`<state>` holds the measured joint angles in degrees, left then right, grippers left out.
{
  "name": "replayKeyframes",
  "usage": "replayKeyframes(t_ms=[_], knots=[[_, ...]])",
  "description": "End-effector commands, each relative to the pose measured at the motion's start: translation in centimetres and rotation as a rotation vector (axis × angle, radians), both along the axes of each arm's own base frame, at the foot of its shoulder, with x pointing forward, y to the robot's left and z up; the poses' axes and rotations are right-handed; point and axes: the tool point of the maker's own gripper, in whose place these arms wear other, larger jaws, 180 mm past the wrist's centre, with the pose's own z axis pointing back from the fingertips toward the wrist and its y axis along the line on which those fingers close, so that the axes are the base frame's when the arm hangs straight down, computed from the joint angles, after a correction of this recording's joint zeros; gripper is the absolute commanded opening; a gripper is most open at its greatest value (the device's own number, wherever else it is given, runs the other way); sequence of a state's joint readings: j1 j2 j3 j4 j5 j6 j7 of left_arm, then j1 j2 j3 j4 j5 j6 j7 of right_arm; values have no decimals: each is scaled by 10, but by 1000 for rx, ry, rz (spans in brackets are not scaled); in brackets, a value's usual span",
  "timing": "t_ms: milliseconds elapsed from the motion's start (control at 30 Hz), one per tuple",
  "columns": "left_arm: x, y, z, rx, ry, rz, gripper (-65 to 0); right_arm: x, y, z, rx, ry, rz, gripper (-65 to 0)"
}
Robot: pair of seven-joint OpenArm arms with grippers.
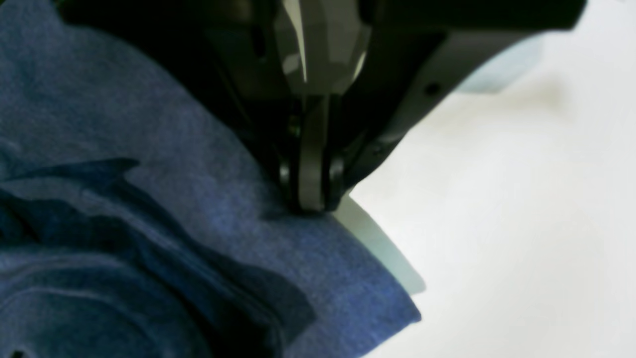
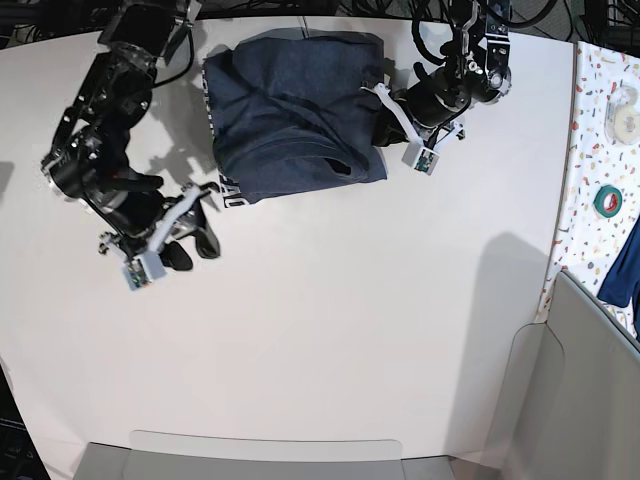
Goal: Layout the t-shirt on the table in an organized manner, then fold the t-shirt properly
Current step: 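Square the folded bundle edges with both grippers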
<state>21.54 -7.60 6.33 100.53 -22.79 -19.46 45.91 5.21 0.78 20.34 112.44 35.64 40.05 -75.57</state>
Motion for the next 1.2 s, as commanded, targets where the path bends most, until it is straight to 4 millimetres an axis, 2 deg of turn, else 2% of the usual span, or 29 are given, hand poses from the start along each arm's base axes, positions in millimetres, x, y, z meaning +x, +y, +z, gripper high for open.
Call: replayKeyframes(t_ms=[0, 67, 167, 267, 500, 600, 733, 867, 933, 1167], knots=[[-21, 12, -20, 90, 103, -20, -650, 0, -9, 9, 7, -39, -15, -492], [-21, 12, -20, 90, 103, -20, -650, -14, -18, -7, -16, 13, -23, -650], [-21, 12, -19, 90, 102, -20, -650, -35, -17, -30, -21, 87, -16, -650], [-21, 12, -20, 90, 103, -20, -650, -49, -5, -44, -15, 135, 18, -650], [-21, 12, -20, 92, 103, -20, -650, -70, 22, -62, -12, 199, 111, -650], [-21, 13, -20, 92, 103, -19, -650, -74, 46, -63, 4, 220, 171, -650], [-20, 14, -20, 93, 103, -16, -650, -85, 96, -62, 28, 235, 317, -650], [-20, 14, -20, 93, 103, -16, -650, -99, 154, -51, 34, 201, 519, -650], [-21, 13, -20, 93, 104, -16, -650, -102, 176, -41, 15, 165, 615, -650], [-20, 16, -20, 99, 103, -10, -650, -97, 193, -26, -15, 95, 700, -650]])
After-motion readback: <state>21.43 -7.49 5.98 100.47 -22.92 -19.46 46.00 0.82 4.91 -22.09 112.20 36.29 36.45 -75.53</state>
